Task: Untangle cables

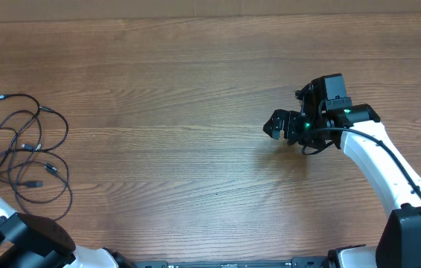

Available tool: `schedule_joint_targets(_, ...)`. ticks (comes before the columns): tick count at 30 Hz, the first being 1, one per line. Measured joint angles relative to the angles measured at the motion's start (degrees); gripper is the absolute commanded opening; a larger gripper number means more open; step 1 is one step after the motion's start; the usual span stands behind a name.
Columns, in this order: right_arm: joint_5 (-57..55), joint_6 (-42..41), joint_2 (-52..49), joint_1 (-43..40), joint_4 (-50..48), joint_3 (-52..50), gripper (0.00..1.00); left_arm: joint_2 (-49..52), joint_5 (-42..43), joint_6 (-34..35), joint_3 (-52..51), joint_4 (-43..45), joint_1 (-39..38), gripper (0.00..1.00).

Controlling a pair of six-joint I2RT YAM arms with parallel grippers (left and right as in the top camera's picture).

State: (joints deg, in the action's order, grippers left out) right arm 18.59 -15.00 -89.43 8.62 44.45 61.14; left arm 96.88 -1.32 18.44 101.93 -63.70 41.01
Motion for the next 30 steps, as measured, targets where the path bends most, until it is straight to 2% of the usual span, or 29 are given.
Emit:
schedule_joint_targets(6, 0.0, 0.0, 0.0, 0.0, -3.9, 0.0, 1.00, 0.0, 12.8, -6.7, 0.0, 0.6, -11.1, 0.83)
schedule_joint_targets(10, -0.2, 1.7, 0.0, 0.0, -6.7, 0.0, 1.00, 0.0, 15.8, -11.7, 0.0, 0.3, -22.3, 0.90)
schedule_joint_targets(12, -1.7, 3.5, 0.0, -0.3, -6.0, 0.2, 1.00, 0.4, 16.7, -14.3, 0.0, -0.6, -28.7, 1.00)
schedule_joint_targets(13, -3.1, 4.5, 0.0, -0.9, -4.6, 0.8, 1.00, 0.9, 17.1, -15.5, 0.0, -1.1, -32.1, 1.00)
schedule_joint_targets(16, -7.1, 6.5, -0.2, -3.9, 1.3, 5.0, 1.00, 2.3, 16.5, -17.4, 0.0, -2.6, -38.6, 1.00)
schedule_joint_targets(20, -9.9, 8.1, -0.2, -9.8, 10.8, 14.3, 1.00, 5.1, 10.0, -17.3, 0.0, -8.9, -47.4, 0.99)
schedule_joint_targets(26, -11.6, 8.7, -0.1, -13.8, 20.9, 18.2, 1.00, 6.3, 5.0, -12.9, 0.0, -22.3, -51.1, 1.00)
schedule_joint_targets(30, -11.6, 8.8, 0.0, -13.8, 22.8, 18.2, 1.00, 6.3, 3.8, -11.4, 0.0, -28.7, -51.1, 0.99)
